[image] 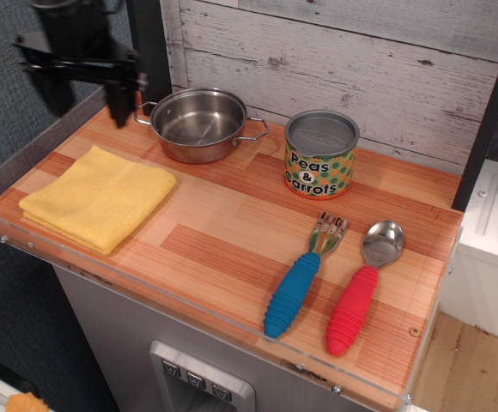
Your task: Move the can to the right of the silver pot up against the wall.
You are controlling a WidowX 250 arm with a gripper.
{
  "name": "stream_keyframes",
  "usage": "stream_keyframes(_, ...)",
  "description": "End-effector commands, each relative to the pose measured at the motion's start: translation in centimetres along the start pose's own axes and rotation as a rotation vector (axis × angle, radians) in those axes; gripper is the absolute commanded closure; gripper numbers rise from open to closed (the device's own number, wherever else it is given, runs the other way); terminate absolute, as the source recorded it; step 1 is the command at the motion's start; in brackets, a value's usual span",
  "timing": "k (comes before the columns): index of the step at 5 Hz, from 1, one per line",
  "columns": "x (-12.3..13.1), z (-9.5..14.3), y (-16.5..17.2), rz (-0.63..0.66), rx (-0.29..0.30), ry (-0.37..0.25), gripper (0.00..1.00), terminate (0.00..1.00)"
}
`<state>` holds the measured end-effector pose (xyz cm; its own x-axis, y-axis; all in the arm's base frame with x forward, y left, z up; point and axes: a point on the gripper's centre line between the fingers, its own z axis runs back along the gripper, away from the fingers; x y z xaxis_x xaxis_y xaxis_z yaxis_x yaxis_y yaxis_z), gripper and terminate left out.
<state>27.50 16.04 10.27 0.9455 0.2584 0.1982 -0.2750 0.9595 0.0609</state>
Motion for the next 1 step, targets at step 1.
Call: stream_keyframes(1,0.11,2.12,0.33,0.003,0.016,-0.058,0.00,1.00)
